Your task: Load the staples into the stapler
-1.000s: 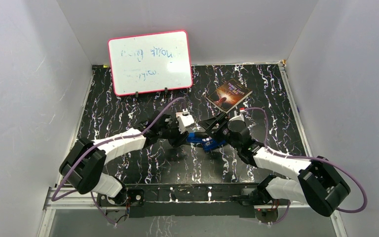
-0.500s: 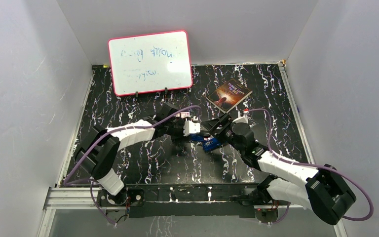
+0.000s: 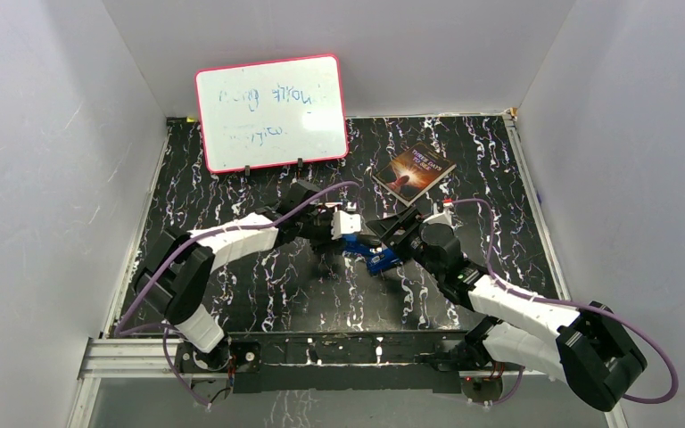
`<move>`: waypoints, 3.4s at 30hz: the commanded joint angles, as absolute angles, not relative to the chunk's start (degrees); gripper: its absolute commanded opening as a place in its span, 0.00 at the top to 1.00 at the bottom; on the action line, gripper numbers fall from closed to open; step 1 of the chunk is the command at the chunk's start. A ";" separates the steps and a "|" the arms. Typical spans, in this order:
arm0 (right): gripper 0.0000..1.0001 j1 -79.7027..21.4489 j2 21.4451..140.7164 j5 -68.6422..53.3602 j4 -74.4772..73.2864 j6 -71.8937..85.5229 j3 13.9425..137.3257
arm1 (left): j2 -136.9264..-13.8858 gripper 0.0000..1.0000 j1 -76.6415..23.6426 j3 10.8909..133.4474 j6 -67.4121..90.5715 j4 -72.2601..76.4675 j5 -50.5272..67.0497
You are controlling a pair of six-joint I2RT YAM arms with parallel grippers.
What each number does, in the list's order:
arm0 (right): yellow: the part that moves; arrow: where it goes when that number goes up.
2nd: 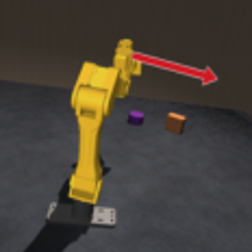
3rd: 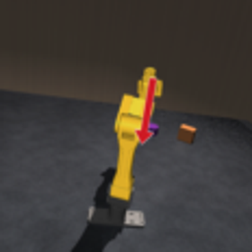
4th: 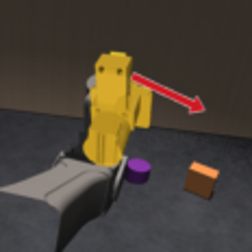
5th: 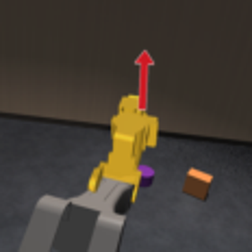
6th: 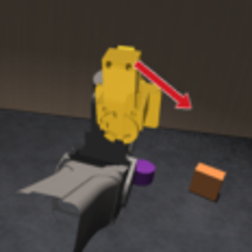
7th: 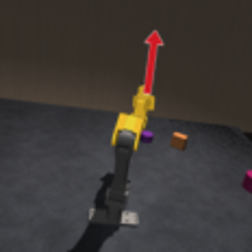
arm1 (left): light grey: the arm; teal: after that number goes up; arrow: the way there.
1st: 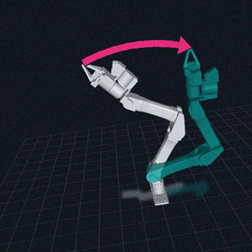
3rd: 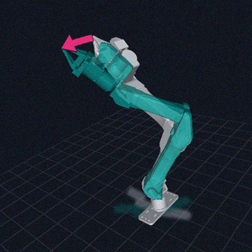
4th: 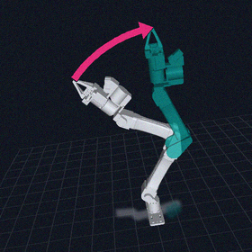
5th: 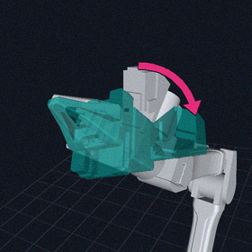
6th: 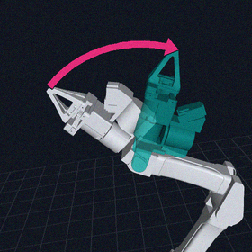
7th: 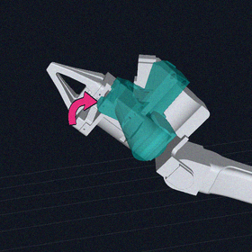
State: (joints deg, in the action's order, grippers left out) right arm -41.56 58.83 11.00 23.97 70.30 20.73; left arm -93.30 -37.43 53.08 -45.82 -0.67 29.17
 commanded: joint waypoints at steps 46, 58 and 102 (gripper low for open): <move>0.24 -41.78 77.42 7.68 43.95 72.84 24.01 | -84.68 1.00 -37.75 42.83 6.54 7.66 22.69; 0.31 -42.04 87.79 0.48 44.91 77.06 27.59 | -83.38 1.00 -39.34 40.06 16.81 11.86 16.30; 0.56 -41.93 92.79 1.68 37.88 74.54 31.98 | -84.34 1.00 -44.66 42.51 10.04 3.64 7.82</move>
State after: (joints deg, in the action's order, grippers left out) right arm -42.13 93.54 0.60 37.87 77.84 29.61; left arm -86.54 -44.16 40.25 12.86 6.68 9.80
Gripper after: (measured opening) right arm 0.467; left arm 0.310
